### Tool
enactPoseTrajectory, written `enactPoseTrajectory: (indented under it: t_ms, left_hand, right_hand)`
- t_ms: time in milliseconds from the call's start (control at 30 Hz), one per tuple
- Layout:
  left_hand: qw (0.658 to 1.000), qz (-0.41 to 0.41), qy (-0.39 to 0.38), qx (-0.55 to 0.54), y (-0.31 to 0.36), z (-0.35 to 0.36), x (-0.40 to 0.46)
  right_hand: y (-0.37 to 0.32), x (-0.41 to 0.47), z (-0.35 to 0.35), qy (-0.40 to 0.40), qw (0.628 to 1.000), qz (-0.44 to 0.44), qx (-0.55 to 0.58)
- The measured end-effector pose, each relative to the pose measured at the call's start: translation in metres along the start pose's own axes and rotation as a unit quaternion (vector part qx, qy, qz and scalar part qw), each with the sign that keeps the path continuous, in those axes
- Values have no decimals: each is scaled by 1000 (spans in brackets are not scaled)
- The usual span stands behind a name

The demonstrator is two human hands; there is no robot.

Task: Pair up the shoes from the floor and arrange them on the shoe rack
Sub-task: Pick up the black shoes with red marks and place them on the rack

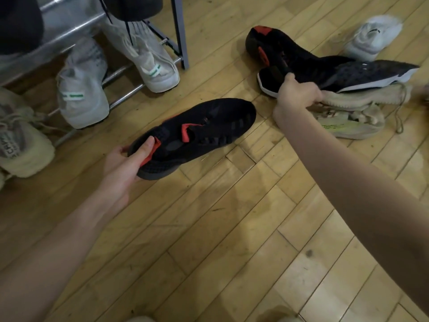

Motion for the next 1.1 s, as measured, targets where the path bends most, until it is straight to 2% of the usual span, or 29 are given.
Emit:
enactPoseTrajectory:
  t_ms: [100,300,500,633,767,900,1100]
  left_hand:
    - [1000,5,-2,-7,3,3,2]
    - [1000,15,22,-5,5,4,-4]
    - [998,37,43,-20,5,-11,-20]
    - [996,43,54,-47,-3,-27,-37]
    - [996,31,57,-65,-16,-50,-65]
    - [995,9,62,-78,-28,-84,-95]
    - [995,4,76,-65,-33,-138,-138]
  right_hand:
    - [1,0,6,-32,995,90,18]
    - [-6,0,2,-37,985,143,87]
    - [-11,-25,-18,-59,981,82,163]
    - [-2,-62,-53,-101,956,124,247]
    - [11,-107,-90,-170,907,233,307]
    - [20,-150,-119,-195,915,243,256]
    - [1,-199,-136,-238,945,164,152]
Point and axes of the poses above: each hand's wrist, its own x-axis towards the middle knuckle, its own z-axis out of the palm, y = z × x, the point moved 2 cm from there along x, towards the middle knuckle, and after that the axes turned 6 degrees about x, right-handed, at the moved point
